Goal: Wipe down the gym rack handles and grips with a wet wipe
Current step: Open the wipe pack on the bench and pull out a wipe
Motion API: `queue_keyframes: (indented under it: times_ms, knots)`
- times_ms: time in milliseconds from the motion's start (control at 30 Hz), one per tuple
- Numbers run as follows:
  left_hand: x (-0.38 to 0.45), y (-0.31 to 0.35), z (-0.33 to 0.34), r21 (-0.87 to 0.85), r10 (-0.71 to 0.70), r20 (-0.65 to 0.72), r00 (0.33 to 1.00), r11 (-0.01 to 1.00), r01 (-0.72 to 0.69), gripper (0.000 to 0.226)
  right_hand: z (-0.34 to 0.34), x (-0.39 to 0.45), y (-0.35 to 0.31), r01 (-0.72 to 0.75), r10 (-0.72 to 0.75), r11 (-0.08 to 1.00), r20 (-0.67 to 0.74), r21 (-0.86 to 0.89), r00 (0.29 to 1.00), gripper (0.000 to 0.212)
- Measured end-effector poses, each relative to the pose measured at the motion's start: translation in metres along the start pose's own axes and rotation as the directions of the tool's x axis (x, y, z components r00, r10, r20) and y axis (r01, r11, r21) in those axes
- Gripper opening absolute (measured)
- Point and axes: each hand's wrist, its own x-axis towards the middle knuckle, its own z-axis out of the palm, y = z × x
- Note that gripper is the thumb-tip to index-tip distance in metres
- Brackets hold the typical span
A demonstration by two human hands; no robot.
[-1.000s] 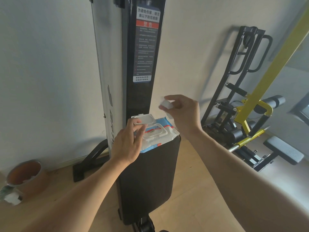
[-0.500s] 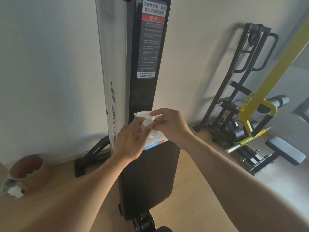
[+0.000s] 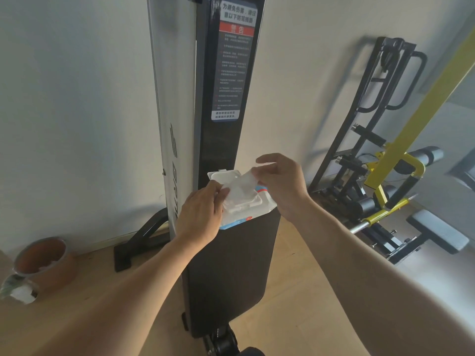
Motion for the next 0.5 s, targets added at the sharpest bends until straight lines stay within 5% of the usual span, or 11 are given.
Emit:
queue_keyframes:
  times_ms: [167, 333, 500]
  knots:
    - [-0.001, -0.002, 0.000, -0.015, -0.008, 0.016, 1.000, 1.000, 0.008, 0.050, 0.003, 0.003, -0.008, 0.151, -0.154, 0.988, -0.265, -0.035, 0.952, 0.027]
    - [-0.001, 0.000, -0.001, -0.040, -0.022, -0.004, 1.000, 0.999, 0.022, 0.051, -0.023, 0.023, -0.028, 0.213, -0.108, 0.966, -0.519, 0.147, 0.848, 0.023]
    - [-0.001, 0.000, 0.000, -0.038, -0.017, -0.010, 1.000, 0.999, 0.017, 0.061, -0.053, 0.035, -0.046, 0.305, -0.112, 0.926, -0.606, 0.225, 0.788, 0.025]
